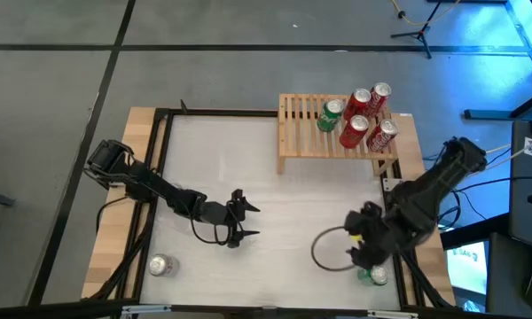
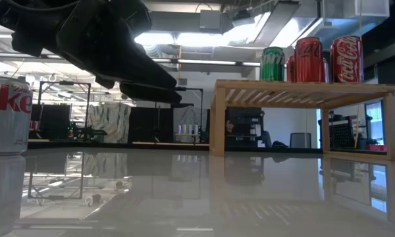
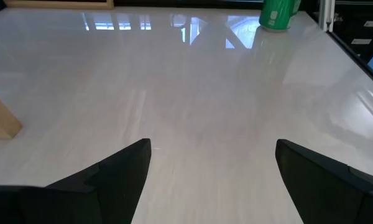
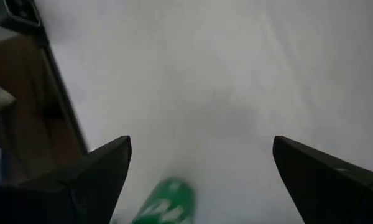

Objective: Place canned beverage on shelf
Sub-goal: Put the green soda can on the shelf aligned with the other green soda can

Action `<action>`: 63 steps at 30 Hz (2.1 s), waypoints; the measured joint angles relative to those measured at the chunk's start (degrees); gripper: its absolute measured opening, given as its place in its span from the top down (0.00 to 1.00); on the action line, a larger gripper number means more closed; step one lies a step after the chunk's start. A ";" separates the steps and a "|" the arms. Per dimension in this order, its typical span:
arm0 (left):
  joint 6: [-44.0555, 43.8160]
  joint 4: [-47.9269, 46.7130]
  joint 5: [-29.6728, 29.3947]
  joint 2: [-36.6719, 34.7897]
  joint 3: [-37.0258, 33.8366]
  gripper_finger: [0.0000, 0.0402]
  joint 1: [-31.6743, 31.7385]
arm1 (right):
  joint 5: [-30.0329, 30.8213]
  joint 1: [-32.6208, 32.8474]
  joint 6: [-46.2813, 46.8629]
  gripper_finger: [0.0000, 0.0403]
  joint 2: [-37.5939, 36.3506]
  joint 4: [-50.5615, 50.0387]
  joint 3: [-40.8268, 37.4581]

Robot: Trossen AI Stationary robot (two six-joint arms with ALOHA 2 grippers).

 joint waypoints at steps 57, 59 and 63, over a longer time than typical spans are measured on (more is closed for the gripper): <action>-6.68 9.41 -3.26 0.00 0.00 0.17 -4.24 | -4.40 15.10 10.89 0.29 18.72 2.48 -0.01; -6.70 9.41 -3.27 0.00 0.00 0.17 -4.24 | -3.23 13.23 6.27 0.29 18.72 2.29 -0.01; -7.52 9.44 -4.69 0.00 0.00 0.17 -4.24 | -0.07 8.11 -2.55 0.29 18.74 2.80 -0.06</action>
